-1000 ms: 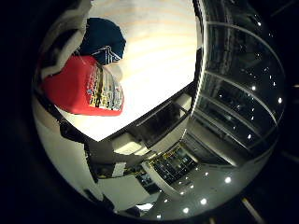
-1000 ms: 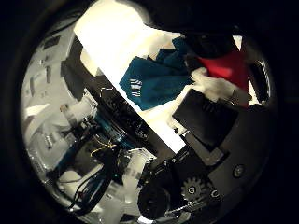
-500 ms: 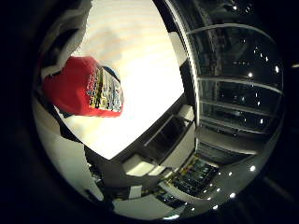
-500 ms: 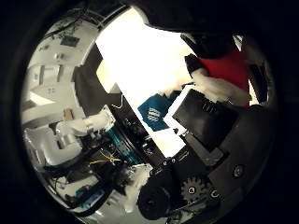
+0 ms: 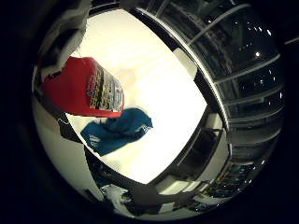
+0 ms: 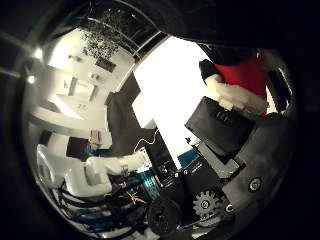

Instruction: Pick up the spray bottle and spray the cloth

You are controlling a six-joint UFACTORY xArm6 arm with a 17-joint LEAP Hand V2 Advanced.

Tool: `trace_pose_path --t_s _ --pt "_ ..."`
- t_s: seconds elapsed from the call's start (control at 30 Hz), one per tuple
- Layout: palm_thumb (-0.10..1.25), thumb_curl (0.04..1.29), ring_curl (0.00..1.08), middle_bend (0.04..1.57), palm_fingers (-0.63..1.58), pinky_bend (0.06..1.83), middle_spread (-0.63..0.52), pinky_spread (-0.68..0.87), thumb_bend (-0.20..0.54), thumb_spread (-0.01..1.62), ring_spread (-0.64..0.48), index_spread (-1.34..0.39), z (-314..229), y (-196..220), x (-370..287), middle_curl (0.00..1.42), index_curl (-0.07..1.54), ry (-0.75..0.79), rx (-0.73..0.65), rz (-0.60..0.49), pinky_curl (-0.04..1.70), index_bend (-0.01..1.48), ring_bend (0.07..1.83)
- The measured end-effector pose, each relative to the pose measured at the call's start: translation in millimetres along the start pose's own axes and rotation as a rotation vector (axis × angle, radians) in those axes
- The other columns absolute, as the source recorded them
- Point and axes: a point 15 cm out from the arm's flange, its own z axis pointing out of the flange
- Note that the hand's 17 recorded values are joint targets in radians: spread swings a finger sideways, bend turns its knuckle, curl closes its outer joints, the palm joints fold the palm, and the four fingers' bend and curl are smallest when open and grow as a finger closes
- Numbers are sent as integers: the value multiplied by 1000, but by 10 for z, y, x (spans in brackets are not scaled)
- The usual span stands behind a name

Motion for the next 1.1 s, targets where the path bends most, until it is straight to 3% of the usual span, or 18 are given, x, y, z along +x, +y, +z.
trace_pose_path --t_s 0.5,1.1 --pt "1015 939 888 1372 1104 1048 -134 -219 -21 503 -245 -260 590 -360 32 802 831 -170 158 98 1249 1123 1345" --pt "1012 958 891 1382 1104 1047 -133 -220 -20 488 -246 -265 1326 -150 377 801 843 -300 157 220 1250 1125 1349"
